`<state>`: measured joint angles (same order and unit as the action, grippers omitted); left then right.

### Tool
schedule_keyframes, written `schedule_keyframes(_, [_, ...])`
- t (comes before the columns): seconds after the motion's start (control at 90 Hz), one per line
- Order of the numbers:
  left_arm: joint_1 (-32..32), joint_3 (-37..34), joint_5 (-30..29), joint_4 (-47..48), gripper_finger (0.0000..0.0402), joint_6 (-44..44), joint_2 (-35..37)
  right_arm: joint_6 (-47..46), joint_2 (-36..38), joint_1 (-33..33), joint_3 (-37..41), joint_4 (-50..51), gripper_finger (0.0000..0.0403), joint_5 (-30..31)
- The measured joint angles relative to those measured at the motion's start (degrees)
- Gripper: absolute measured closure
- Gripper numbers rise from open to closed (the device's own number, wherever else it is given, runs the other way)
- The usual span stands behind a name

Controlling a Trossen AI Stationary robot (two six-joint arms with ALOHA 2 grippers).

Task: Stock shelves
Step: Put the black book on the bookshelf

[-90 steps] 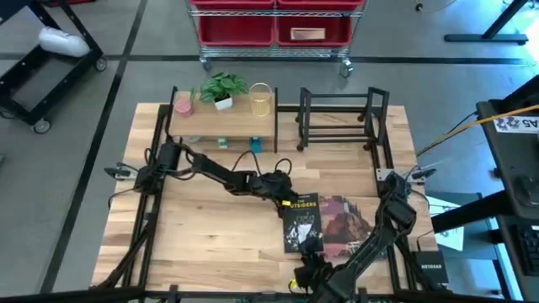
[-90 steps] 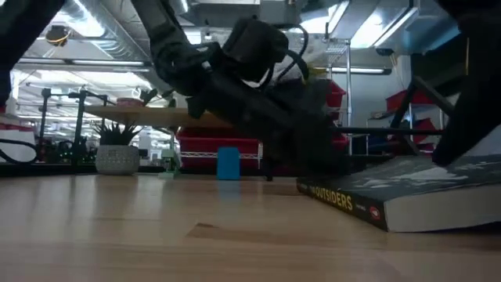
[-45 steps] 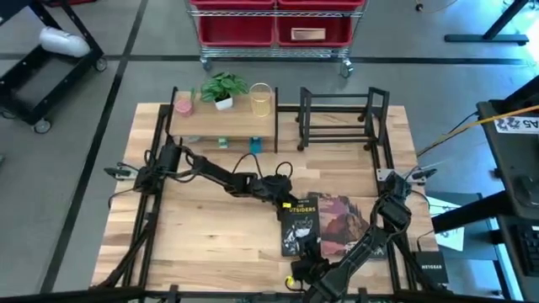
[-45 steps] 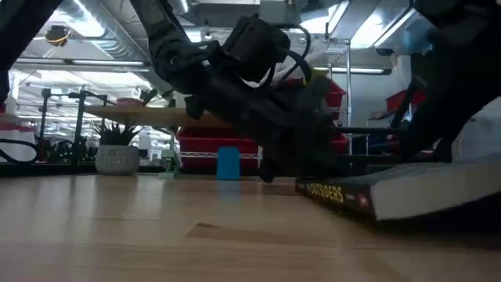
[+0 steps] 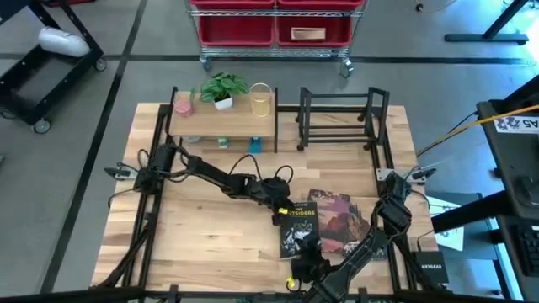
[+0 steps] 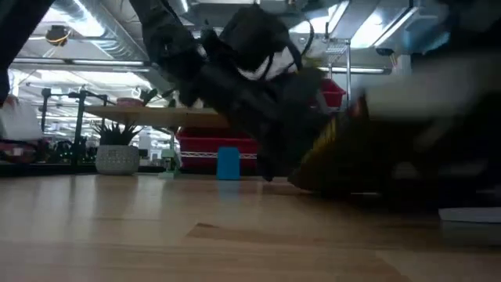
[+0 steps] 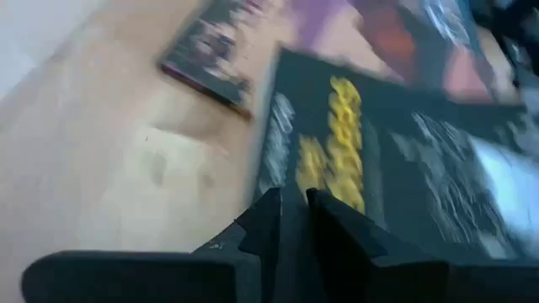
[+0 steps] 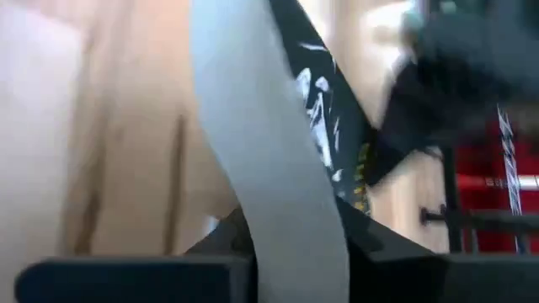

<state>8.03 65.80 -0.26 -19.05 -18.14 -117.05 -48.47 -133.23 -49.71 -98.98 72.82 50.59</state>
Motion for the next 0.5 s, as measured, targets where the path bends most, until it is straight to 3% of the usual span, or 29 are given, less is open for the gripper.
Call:
schedule_keyframes(0.156, [2.9,0.3,-7.5,7.6,0.0348,13.5,10.7,-18.2,0.0,-2.8,-0.7,11.7,0.0351,2.0])
schedule_keyframes(0.278, [7.4,0.3,-9.8,13.9,0.0348,31.2,15.6,-27.8,0.1,-5.0,-0.6,15.7,0.0351,4.2])
schedule_keyframes(0.4, [12.8,0.3,-10.5,17.0,0.0346,48.7,16.7,-31.1,1.6,-6.3,-0.6,15.4,0.0351,8.8])
schedule_keyframes(0.5, [15.7,0.3,-14.9,16.7,0.0331,53.4,15.2,-31.0,3.4,-6.7,-0.7,14.2,0.0352,12.9])
